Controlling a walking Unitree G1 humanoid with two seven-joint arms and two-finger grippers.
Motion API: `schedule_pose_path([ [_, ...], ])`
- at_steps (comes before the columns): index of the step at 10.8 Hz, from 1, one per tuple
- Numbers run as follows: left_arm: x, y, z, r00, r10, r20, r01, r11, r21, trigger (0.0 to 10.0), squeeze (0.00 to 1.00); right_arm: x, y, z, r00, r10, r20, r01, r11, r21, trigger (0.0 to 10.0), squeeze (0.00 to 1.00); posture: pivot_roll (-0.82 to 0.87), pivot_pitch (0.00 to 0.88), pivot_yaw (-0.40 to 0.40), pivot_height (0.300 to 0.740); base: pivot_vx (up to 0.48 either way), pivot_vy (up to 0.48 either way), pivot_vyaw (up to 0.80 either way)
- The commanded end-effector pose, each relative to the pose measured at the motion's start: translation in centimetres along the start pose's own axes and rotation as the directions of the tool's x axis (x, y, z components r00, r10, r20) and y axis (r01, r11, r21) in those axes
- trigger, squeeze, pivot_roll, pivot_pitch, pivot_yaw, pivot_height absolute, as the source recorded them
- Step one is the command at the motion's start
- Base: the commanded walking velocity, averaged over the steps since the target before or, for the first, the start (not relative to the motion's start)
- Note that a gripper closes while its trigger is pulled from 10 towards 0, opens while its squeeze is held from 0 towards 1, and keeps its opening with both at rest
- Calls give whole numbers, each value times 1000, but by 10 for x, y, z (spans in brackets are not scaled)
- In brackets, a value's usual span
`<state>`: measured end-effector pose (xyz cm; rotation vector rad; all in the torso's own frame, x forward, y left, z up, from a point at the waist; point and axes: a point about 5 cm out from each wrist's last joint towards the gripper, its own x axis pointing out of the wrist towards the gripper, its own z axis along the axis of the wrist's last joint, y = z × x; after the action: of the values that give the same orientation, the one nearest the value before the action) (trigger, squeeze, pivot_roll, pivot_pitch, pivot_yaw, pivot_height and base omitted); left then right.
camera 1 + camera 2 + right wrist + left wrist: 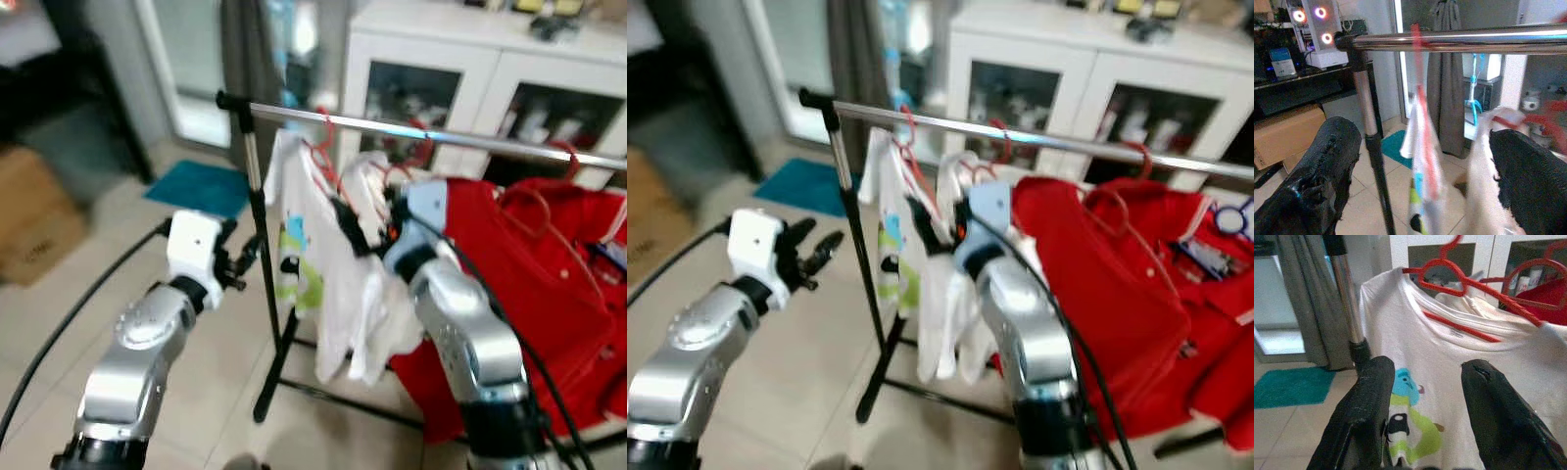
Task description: Hang hanger
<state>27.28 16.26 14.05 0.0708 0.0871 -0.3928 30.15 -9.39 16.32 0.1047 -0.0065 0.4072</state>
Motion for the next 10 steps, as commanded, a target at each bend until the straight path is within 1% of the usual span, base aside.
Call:
schedule_pose_path([
  [1, 1, -4, 2, 1000, -19, 5, 19, 1000, 20, 10000, 0, -2, -7, 6, 999, -33, 15, 33, 999, -1, 10000, 922, 17, 0, 29, 740, 0, -364, 0],
  [2, -1, -5, 0, 998, -59, -6, 59, 998, 10, 10000, 0, -1, -11, 8, 997, -71, -10, 70, 996, -54, 10000, 820, 17, 0, 29, 740, 0, 0, 0],
  [3, -3, -9, 0, 992, -127, -10, 127, 991, 31, 10000, 0, 1, -11, 11, 998, -67, -11, 66, 997, -40, 10000, 863, 17, 0, 36, 740, 0, 0, 0],
  [4, -4, -10, 1, 987, -158, -6, 158, 987, 38, 10000, 0, 3, -12, 12, 997, -70, -21, 70, 997, -13, 10000, 1000, 18, 0, 38, 740, 0, 0, 0],
  [5, -6, -9, 2, 986, -166, -1, 166, 986, 34, 10000, 0, 6, -13, 13, 998, -67, -22, 67, 998, 10, 10000, 1000, 20, 0, 38, 740, 0, 0, 0],
  [8, -10, -11, 0, 981, -193, -21, 194, 980, 33, 10000, 0, 12, -18, 14, 996, -81, -32, 81, 997, 6, 10000, 1000, 42, 0, 27, 740, 0, 0, 0],
  [9, -13, -11, -2, 979, -202, -28, 203, 979, 35, 10000, 0, 13, -20, 13, 994, -100, -37, 99, 995, -32, 10000, 1000, 43, 0, 27, 740, 0, 0, 0],
  [10, -13, -11, -2, 979, -201, -29, 202, 979, 36, 10000, 0, 13, -21, 13, 994, -106, -24, 105, 994, -41, 10000, 1000, 43, 0, 27, 740, 0, 0, 0],
])
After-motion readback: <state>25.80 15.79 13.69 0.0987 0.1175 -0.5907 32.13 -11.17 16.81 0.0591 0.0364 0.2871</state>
